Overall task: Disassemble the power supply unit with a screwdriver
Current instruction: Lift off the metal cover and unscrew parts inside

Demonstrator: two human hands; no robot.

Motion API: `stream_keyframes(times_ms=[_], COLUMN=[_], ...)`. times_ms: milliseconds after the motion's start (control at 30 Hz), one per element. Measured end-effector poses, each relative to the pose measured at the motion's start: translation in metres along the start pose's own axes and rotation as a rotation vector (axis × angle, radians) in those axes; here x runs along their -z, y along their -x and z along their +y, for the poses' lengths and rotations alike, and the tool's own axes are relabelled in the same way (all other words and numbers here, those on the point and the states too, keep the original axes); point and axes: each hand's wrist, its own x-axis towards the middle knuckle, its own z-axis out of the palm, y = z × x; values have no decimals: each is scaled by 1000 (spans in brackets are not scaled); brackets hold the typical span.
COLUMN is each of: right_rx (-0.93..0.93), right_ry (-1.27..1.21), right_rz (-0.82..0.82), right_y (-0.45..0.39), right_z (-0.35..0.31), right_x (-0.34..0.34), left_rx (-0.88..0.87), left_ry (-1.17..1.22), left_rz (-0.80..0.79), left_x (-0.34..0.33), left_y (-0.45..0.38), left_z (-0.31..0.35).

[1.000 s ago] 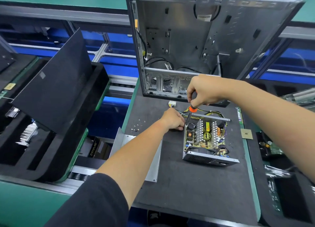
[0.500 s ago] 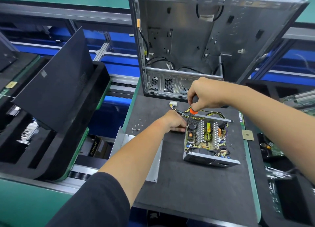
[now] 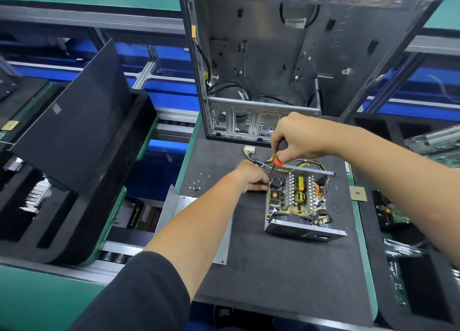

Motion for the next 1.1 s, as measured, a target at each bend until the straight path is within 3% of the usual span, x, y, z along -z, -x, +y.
stream_keyframes(times_ms=[1100], right_rx=[-11], right_ry=[-37], right_rz=[10], right_y=[-7], right_z=[9], right_x=[-1], left_rx=[53], left_ry=[58], left_rz=[-17], left_x=[0], left_y=[-6], left_z=[0])
